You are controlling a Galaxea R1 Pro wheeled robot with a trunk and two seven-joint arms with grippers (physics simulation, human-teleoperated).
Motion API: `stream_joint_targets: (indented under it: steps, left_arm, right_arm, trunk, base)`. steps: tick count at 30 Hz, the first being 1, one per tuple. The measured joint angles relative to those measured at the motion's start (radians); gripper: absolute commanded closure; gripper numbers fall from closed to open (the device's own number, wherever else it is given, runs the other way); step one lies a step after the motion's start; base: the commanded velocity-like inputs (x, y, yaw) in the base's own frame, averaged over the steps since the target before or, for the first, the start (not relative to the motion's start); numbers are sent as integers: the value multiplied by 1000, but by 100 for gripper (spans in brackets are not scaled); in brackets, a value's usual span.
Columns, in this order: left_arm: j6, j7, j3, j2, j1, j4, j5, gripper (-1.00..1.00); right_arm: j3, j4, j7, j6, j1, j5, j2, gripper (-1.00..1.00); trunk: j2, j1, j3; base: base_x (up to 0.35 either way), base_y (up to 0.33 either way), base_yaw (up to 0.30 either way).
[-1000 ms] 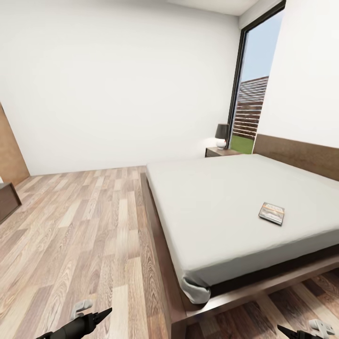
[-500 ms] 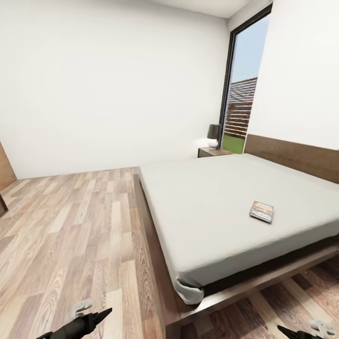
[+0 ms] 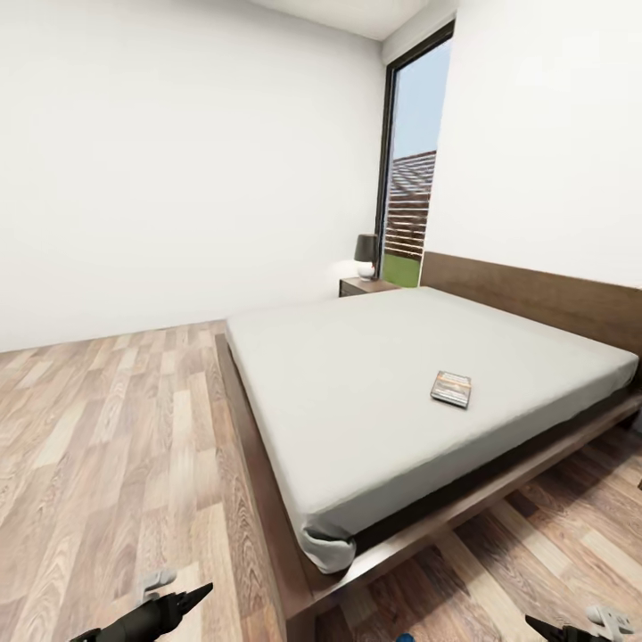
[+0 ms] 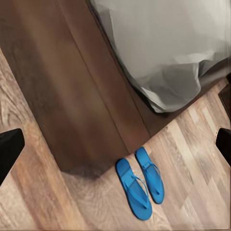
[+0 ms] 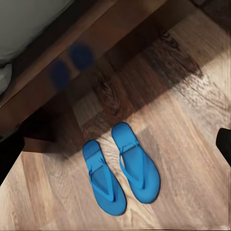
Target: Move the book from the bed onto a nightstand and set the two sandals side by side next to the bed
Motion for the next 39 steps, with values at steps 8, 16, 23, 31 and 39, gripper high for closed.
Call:
stream_joint_targets:
  steps: [8,16,23,31,39]
  left_arm:
    - [-1,1,0,-5,0,0,0,-100]
    - [-1,2,0,-9,0,0,0,-100]
    - [-1,2,0,-10,0,0,0,-100]
    - [-1,2,0,-10,0,0,0,-100]
    - [-2,3,0,-10,0,1,0,-100]
  right_arm:
    - [0,-1,0,1,1,0,-1,-100]
    - [0,-1,-1,1,0,0,-1,-100]
    - [0,-1,-1,0,0,0,-1,-100]
    - [0,-1,-3,0,1,0,0,-100]
    - [0,0,-3,0,0,0,0,-100]
  trunk:
    - [0,0,0]
    - [0,0,0]
    - [0,0,0]
    - [0,0,0]
    - [0,0,0]
  base:
    - [0,0,-279]
    - [0,0,-279]
    - [0,0,-279]
    - [0,0,-279]
    - [0,0,-279]
